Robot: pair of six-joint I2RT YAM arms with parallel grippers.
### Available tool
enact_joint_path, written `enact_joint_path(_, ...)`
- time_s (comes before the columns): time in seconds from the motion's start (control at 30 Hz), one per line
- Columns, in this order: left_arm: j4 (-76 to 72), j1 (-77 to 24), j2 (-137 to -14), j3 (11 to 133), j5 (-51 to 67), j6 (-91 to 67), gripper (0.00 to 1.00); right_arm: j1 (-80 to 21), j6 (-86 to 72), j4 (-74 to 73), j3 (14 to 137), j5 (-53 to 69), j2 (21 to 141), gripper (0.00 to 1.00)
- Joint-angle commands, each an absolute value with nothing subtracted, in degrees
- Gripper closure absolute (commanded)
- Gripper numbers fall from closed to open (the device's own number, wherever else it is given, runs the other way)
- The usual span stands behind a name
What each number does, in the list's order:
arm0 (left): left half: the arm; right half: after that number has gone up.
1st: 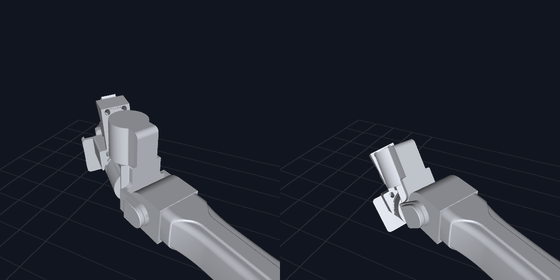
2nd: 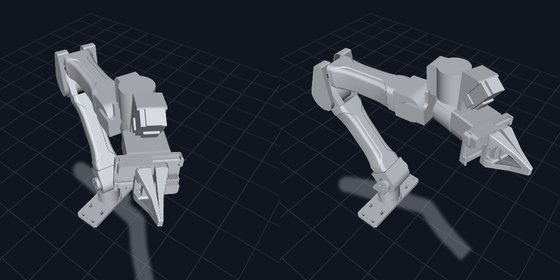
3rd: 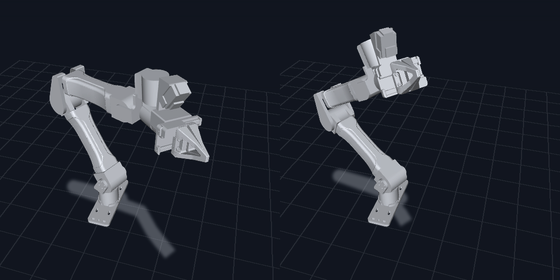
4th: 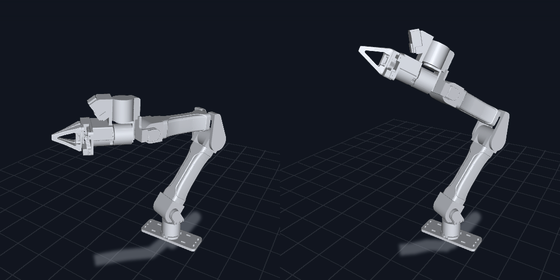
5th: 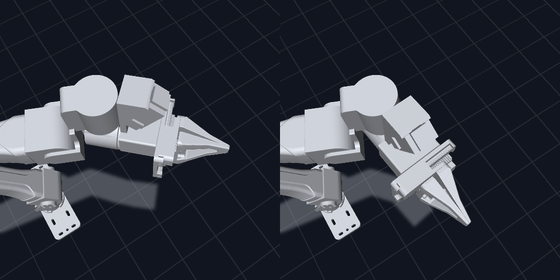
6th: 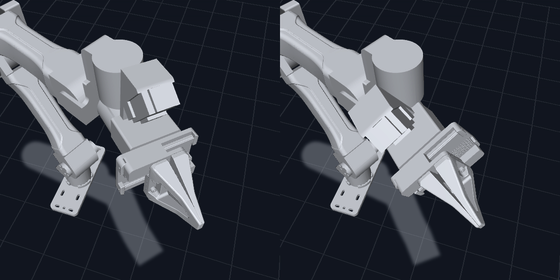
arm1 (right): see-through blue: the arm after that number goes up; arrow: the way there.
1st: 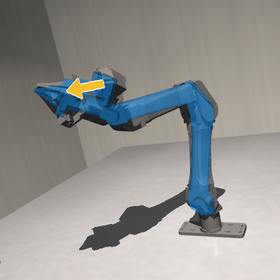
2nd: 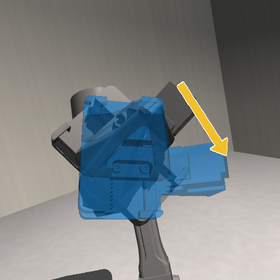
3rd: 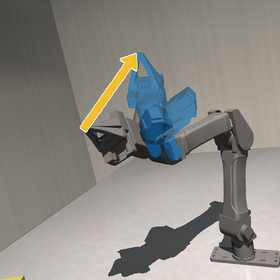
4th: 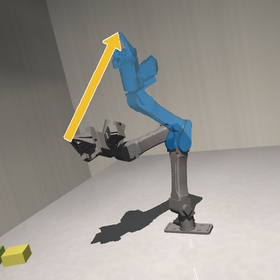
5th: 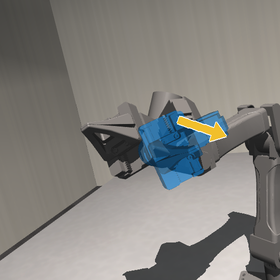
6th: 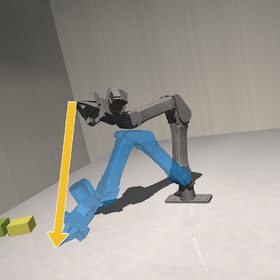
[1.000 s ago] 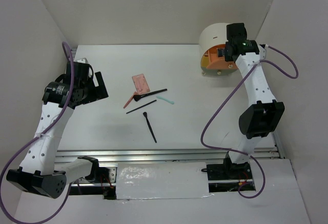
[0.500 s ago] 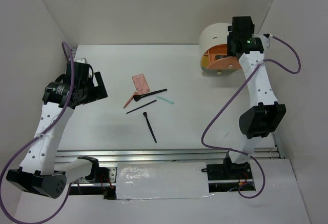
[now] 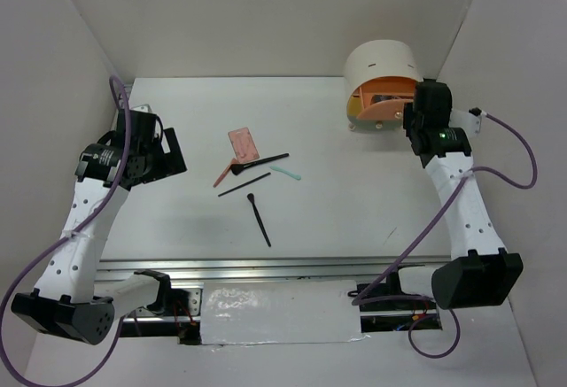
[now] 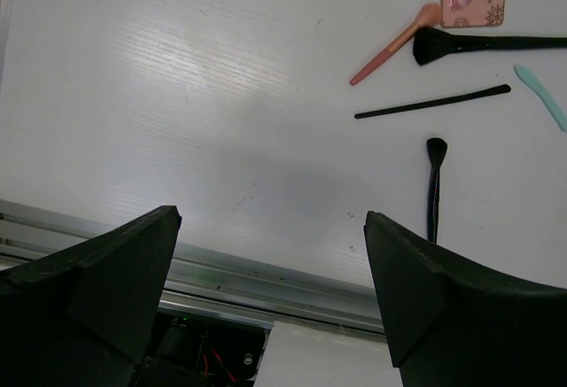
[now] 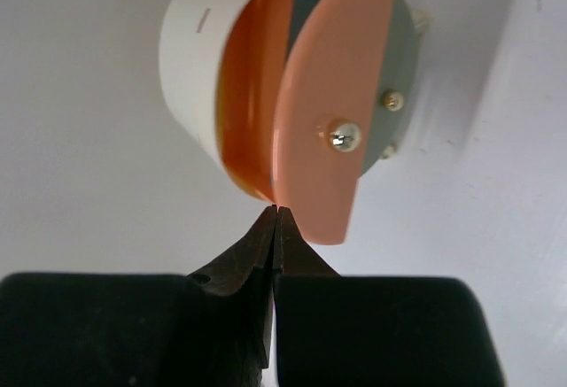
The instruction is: Organize the makeup
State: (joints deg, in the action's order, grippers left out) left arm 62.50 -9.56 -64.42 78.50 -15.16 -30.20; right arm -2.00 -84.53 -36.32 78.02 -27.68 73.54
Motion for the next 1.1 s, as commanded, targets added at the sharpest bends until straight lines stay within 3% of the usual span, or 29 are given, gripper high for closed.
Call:
enact_joint_path(0.0,60.6,-9.4,-64.1,78.7,-14.9,-30.5,0.0,-0.6,-78.0,-28.9,73.1,-27.3,72.1,1.0)
enact_joint_path(0.33,61.3,-9.4,-65.1,81.3,-13.9,-30.7,0.01,5.1,-59.9,-19.0,72.6,-7.6,83.6,1.0)
enact_joint_path(1.07,62.1,-9.4,-65.8,81.9,-17.8,-30.5,0.0,5.8,-58.6,-11.5,80.3,-4.3,95.1,1.0)
